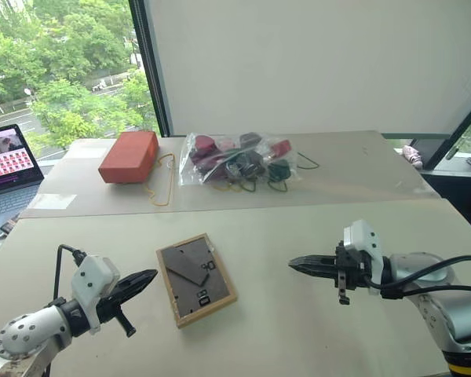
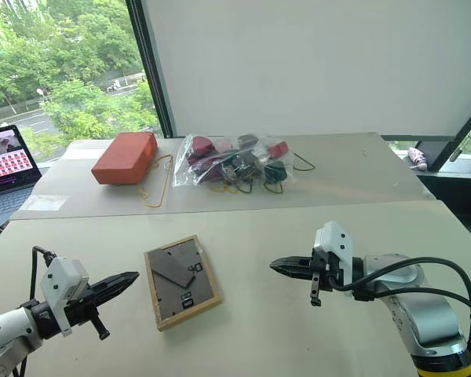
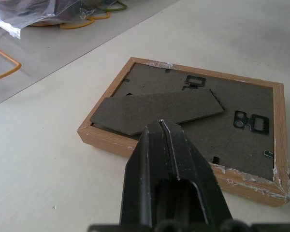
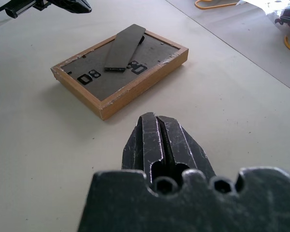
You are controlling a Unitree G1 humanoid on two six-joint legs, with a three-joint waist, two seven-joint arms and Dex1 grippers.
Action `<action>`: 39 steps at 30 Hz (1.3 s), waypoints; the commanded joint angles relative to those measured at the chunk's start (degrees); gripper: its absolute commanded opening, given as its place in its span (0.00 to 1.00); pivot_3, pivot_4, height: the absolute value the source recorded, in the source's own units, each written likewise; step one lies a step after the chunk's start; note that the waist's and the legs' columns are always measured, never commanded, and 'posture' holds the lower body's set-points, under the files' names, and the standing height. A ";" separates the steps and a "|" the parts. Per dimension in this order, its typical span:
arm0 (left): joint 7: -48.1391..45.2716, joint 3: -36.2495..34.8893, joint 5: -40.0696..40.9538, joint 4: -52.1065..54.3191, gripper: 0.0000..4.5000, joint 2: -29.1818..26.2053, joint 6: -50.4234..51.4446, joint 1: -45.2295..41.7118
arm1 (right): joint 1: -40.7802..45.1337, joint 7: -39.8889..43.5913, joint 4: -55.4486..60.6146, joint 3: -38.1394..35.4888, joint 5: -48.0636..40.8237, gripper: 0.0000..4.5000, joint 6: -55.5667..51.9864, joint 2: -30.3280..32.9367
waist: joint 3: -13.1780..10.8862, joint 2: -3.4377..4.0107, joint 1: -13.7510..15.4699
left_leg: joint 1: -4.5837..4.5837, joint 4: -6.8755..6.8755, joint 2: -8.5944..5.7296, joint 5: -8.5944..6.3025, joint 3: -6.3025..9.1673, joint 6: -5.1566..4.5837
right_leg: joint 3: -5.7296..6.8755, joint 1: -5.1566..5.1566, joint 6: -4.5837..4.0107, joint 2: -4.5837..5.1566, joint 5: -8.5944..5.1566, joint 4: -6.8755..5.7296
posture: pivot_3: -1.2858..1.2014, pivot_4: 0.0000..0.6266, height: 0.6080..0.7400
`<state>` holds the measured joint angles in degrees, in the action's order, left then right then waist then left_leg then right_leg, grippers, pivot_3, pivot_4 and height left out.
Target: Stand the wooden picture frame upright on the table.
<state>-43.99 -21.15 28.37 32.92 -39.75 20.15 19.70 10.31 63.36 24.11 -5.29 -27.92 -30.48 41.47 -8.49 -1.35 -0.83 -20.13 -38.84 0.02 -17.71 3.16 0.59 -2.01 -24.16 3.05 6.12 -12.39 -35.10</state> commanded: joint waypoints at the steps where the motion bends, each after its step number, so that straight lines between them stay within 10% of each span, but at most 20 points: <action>1: -0.03 -0.22 0.20 -0.06 0.00 -0.63 0.99 -0.35 | 1.70 -1.81 -1.13 2.48 2.82 0.02 2.25 0.44 | 0.00 0.00 0.00 | 0.00 0.00 0.00 0.00 0.00 0.00 | 0.00 0.00 0.00 0.00 0.00 0.00 | 0.52 0.24 1.00; 16: 8.81 15.17 -16.74 -12.19 0.00 4.35 -0.24 -11.18 | 17.04 -17.99 -18.59 26.49 26.47 0.02 3.40 -16.88 | -0.03 0.00 0.14 | -0.04 0.01 -0.03 0.03 0.04 0.06 | 0.03 -0.11 -0.01 0.03 0.01 -0.07 | 0.52 0.24 1.00; 39: 4.92 33.24 -23.64 -16.74 0.00 8.69 1.06 -26.67 | 7.49 -23.26 -3.13 19.79 25.44 0.02 -11.39 -11.35 | -0.02 0.01 0.10 | -0.05 -0.05 -0.10 0.02 0.04 0.04 | 0.01 -0.06 0.05 0.08 0.04 -0.08 | 0.52 0.24 1.00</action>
<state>-38.35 11.22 4.61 16.03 -31.36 21.59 -6.79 17.72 40.58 18.69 15.00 -1.88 -40.93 30.35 -8.51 -1.34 -0.73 -20.18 -38.90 -0.08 -17.68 3.19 0.63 -2.01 -24.21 3.11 6.20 -12.35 -35.18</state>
